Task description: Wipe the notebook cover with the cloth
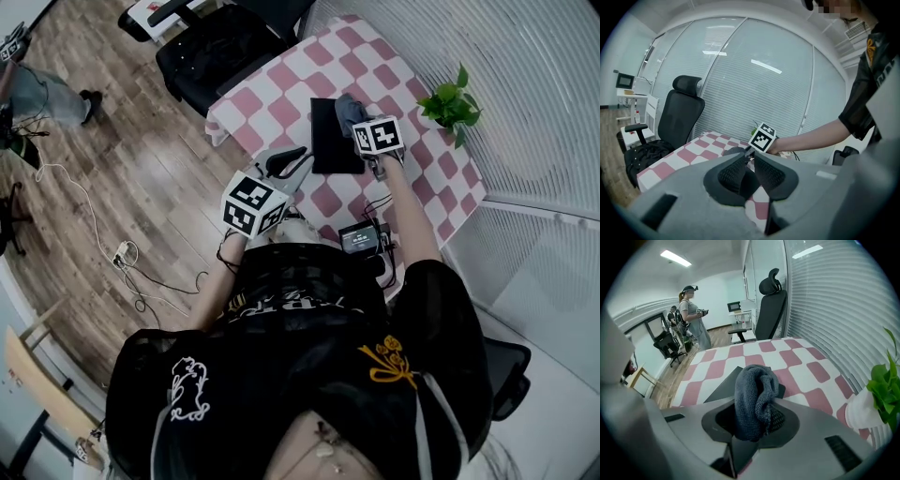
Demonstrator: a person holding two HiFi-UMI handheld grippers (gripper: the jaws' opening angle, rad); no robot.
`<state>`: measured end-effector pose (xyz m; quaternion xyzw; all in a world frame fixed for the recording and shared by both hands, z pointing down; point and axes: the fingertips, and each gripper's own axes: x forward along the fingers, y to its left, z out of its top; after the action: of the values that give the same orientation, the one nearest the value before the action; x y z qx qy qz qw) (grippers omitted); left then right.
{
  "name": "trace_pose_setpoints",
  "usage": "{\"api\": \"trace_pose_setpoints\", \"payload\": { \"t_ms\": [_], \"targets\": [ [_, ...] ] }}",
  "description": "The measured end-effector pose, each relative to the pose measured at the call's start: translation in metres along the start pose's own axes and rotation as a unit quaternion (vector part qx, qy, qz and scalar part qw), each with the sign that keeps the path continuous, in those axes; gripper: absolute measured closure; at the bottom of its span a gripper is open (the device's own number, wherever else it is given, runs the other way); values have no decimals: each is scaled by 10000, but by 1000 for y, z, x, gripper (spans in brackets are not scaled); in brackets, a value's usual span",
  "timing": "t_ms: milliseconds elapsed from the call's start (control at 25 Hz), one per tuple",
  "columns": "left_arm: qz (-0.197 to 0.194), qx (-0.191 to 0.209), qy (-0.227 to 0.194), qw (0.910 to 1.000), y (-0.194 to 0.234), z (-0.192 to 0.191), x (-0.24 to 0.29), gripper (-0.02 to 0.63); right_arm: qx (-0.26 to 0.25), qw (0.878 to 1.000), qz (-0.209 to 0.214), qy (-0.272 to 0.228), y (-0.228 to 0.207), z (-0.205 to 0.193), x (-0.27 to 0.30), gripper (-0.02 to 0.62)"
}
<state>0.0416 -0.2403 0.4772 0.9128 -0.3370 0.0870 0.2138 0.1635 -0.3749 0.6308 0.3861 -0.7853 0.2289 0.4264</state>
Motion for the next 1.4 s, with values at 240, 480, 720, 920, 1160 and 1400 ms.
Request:
{"api": "trace_pose_setpoints", "payload": {
  "t_ms": [240,480,720,920,1160,1400],
  "targets": [
    [176,-77,51,9998,9,-4,-3,543,-369,9986,-79,380,-7,-1,26,509],
    [243,-121,64,9996,16,-5,0,543,-707,9964,46,460,1,-9,26,509],
    [118,-71,60,9999,10,-4,3,543,-885,9951,148,420,21,-31,12,510],
    [-7,-29,99,9999,4,-5,4,543,-766,9962,183,385,34,-51,0,511],
    [-159,21,135,9998,-4,-7,1,543,-641,9972,226,299,58,-71,-14,511],
    [-343,80,173,9992,-16,-12,2,543,-498,9981,229,278,77,-94,-26,511]
  ]
}}
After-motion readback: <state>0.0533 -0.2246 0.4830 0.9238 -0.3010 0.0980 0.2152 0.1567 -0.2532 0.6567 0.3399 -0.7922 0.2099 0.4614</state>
